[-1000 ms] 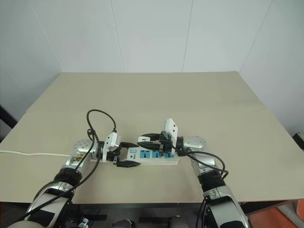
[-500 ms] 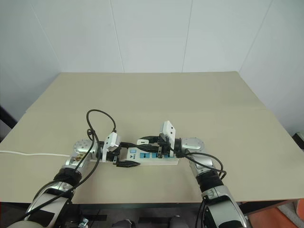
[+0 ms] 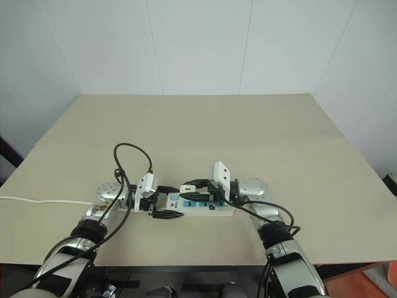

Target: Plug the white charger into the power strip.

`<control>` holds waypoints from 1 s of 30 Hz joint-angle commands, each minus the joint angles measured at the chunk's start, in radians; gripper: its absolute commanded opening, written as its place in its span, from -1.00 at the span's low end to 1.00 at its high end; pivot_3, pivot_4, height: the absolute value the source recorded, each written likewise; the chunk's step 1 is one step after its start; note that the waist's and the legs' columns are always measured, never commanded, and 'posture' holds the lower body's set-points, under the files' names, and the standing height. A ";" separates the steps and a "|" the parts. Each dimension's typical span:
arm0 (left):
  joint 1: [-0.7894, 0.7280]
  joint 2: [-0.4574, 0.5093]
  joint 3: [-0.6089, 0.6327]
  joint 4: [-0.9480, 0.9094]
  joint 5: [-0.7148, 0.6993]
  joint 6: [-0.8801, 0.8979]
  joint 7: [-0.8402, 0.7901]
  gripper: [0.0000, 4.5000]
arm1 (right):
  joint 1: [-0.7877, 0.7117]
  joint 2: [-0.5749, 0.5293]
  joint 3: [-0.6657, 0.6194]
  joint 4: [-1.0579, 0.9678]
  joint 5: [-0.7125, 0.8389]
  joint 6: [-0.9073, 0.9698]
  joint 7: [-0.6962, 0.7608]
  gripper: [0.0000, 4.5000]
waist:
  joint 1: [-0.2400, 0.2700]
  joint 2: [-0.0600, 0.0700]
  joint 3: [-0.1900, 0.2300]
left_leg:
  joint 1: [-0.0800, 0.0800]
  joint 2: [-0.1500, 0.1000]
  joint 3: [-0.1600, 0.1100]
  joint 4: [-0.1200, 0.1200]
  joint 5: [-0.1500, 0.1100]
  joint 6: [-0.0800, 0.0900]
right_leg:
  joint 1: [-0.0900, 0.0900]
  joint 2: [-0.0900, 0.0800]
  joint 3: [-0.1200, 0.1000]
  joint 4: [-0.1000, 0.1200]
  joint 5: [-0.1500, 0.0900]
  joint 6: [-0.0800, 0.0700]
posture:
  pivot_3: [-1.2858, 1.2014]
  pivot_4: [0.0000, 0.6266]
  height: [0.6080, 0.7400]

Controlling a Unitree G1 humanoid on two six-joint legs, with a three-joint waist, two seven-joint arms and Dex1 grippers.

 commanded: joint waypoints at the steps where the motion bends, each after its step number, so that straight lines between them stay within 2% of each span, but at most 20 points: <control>1: 0.028 0.038 0.012 -0.048 0.004 0.004 0.004 0.46 | 0.009 -0.030 0.016 0.134 -0.064 -0.009 0.005 -0.49 | -0.001 0.000 0.000 | 0.001 0.000 0.000 0.000 0.000 0.000 | 0.000 0.000 0.000 0.000 0.000 0.000 | 0.03 -0.52 1.00; 9: 0.085 0.058 0.017 -0.139 -0.012 0.037 0.042 0.46 | -0.076 0.055 0.032 0.222 -0.055 0.024 0.009 -0.49 | -0.023 0.000 0.000 | 0.005 0.001 0.000 -0.001 0.000 0.000 | 0.002 0.001 0.001 0.001 0.000 0.000 | 0.03 -0.52 1.00; 22: 0.179 0.110 0.038 -0.266 -0.037 0.093 0.095 0.46 | -0.070 0.047 0.028 0.291 -0.056 0.018 0.054 -0.49 | -0.030 0.000 -0.001 | 0.015 0.002 0.000 -0.006 0.000 0.000 | 0.011 0.001 0.001 -0.001 -0.001 0.000 | 0.03 -0.52 1.00; 30: 0.168 0.098 0.021 -0.253 -0.032 0.090 0.114 0.46 | -0.068 0.037 0.020 0.245 -0.059 0.036 0.057 0.65 | -0.028 -0.001 -0.001 | 0.015 0.002 0.000 -0.007 0.000 0.000 | 0.010 0.002 0.001 -0.001 -0.001 -0.001 | 0.03 -0.52 1.00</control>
